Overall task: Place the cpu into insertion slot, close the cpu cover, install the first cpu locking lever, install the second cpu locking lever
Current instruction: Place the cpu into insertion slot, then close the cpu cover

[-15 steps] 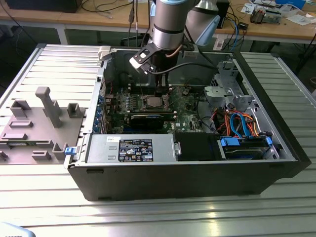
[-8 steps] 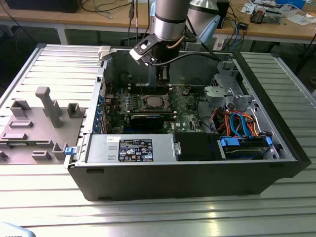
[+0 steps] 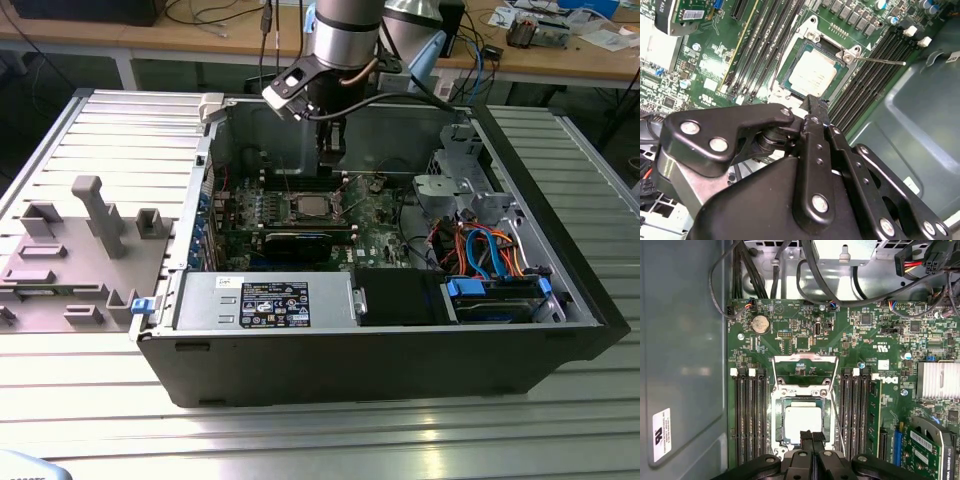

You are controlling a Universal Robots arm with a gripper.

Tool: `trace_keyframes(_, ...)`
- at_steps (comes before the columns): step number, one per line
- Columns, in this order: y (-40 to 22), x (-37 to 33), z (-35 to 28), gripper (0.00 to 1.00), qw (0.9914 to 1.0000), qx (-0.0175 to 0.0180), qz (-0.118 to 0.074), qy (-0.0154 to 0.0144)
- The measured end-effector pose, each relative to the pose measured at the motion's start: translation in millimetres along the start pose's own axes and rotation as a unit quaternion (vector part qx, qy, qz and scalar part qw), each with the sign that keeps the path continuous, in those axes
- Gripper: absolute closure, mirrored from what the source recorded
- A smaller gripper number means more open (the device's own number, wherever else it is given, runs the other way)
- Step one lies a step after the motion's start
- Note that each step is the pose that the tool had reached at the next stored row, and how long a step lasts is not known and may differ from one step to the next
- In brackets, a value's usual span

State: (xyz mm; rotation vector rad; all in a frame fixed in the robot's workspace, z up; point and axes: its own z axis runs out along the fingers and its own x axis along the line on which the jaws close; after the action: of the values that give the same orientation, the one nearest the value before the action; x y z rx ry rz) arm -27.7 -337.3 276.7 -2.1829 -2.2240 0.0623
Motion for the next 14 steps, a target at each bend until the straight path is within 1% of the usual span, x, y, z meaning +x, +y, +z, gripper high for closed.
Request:
trace_keyframes(10,0.3,-0.1,-0.7,0.89,1.00000,0.0001,0.000,-0.0002)
trace_keyframes(14,4.4,-0.2,-0.9,0.89,1.00000,0.0001,0.000,-0.0003)
